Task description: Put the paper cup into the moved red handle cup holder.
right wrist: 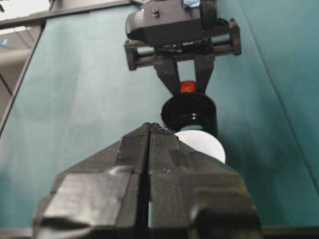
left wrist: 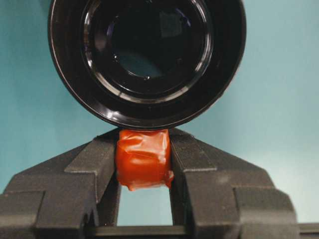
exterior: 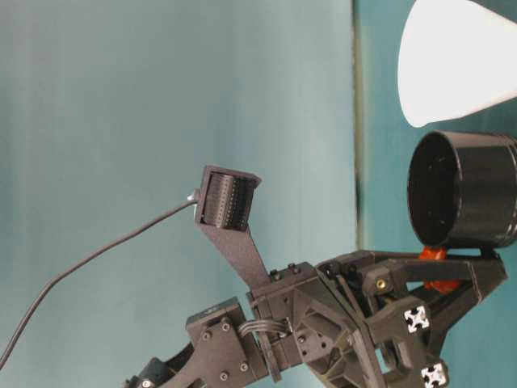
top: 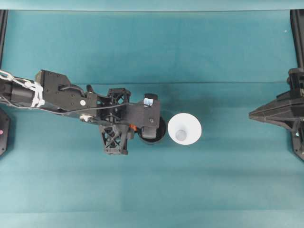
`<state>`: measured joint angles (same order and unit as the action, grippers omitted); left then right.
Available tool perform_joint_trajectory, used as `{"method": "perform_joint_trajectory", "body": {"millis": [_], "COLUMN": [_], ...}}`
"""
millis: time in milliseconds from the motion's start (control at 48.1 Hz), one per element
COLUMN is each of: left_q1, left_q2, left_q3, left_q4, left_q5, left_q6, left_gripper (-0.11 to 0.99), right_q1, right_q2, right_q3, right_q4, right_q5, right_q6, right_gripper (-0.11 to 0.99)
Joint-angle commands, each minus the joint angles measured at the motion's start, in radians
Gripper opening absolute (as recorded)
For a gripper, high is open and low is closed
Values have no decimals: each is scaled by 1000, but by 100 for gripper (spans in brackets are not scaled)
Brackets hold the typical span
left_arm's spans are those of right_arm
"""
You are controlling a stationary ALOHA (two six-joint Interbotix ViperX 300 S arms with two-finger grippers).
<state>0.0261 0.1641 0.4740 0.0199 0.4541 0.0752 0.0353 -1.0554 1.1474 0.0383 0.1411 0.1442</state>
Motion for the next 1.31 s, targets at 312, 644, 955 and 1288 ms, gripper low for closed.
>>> {"method": "perform_joint_trajectory", "body": {"millis": [312,644,955,1288], "left_q1": [-3,-3,-2,-3], "left_q2": [-5,-5,-12,-72], "left_q3": [5,3,5,2], "left_q4": [2,2,2,2], "left_q5": [-14,-14,-17,12], "left_q6": [3,0,6,6], "left_gripper": [29,56,87,87], "right_q1": [-5,-3,-3,-3], "right_q2": [6,8,6,6], "right_q3": [-20,-20,-20,-20], "right_q4": [-2,0,-2,0], "right_q5": [-5,-5,-5,12], "right_q6": [6,6,6,8], "right_gripper": [-11,-11,-11,-11]}}
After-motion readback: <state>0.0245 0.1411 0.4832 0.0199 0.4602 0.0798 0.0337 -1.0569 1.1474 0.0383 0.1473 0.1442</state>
